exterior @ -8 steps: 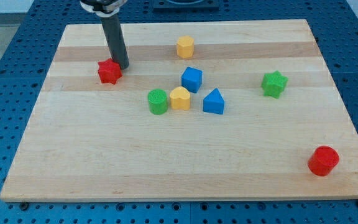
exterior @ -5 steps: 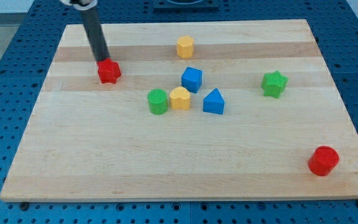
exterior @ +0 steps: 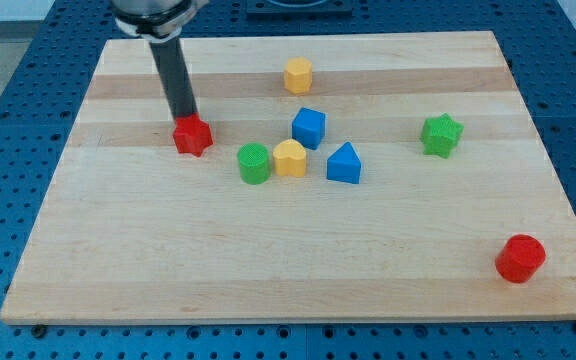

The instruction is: Move red star into the green circle

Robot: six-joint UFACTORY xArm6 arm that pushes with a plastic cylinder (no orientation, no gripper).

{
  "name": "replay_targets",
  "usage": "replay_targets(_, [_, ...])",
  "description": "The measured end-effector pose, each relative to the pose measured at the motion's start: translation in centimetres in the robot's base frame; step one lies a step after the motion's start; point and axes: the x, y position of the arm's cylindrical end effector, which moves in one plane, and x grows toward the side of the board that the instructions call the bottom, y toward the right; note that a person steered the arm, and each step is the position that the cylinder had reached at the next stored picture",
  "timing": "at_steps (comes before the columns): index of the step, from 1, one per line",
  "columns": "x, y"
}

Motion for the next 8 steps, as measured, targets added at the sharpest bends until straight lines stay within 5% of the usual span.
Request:
replay_targets(5, [10.0,4.8])
replay_targets(8, [6.8,6.8])
